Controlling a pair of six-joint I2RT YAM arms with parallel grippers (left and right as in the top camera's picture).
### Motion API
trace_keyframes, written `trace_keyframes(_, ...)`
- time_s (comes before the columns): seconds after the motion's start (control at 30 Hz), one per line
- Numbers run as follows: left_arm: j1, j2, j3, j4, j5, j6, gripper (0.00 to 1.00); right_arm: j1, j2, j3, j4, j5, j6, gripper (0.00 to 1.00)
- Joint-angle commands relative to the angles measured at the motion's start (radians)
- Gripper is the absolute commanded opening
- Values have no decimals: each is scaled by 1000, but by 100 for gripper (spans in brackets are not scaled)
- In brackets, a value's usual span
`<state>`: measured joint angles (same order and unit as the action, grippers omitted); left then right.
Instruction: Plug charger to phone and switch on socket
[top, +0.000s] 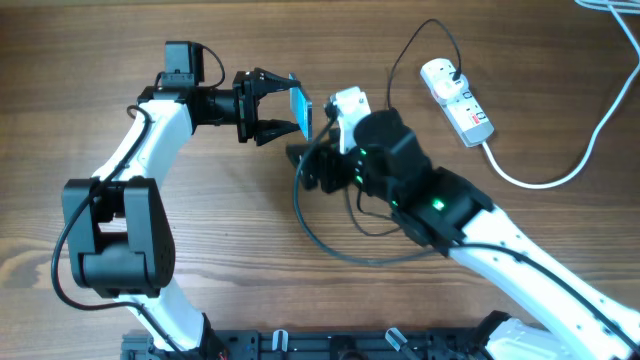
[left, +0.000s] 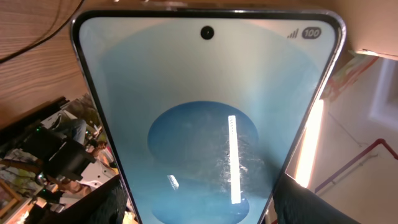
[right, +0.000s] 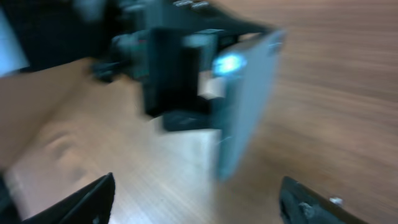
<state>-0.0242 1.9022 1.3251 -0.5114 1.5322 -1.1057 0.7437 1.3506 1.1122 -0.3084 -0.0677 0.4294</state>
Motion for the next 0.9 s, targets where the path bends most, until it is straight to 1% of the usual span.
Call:
trace_keyframes(0.0, 4, -31, 3, 3, 45, -3, 68, 3, 77, 36, 44, 188, 11, 93)
trace_keyframes(0.07, 4, -31, 3, 3, 45, -3, 69, 3, 98, 61, 69, 189, -12, 92)
trace_keyframes(0.1, 4, -31, 3, 3, 45, -3, 69, 3, 101, 68, 72, 192, -12, 89)
trace_keyframes(0.13, 4, -31, 3, 4, 45, -3, 69, 3, 102, 73, 81, 192, -11, 86)
trace_keyframes(0.17, 4, -31, 3, 4, 45, -2, 69, 3, 102, 74, 95, 191, -10, 79)
trace_keyframes(0.23, 4, -31, 3, 5, 45, -2, 69, 3, 108, 74, 110, 191, -7, 73)
trace_keyframes(0.3, 4, -31, 3, 16, 45, -2, 69, 3, 122, 74, 117, 191, -7, 73)
trace_keyframes(0.37, 4, -31, 3, 34, 45, -2, 68, 3, 130, 74, 121, 190, -6, 70)
trace_keyframes(0.53, 4, -31, 3, 42, 41, 2, 68, 3, 132, 74, 141, 192, -8, 68)
trace_keyframes(0.63, 3, -31, 3, 60, 41, 2, 68, 3, 133, 74, 146, 191, -7, 61)
trace_keyframes(0.8, 3, -31, 3, 60, 41, 2, 68, 3, 153, 74, 143, 165, -10, 55)
trace_keyframes(0.87, 3, -31, 3, 60, 42, 2, 68, 3, 158, 74, 144, 157, -10, 54)
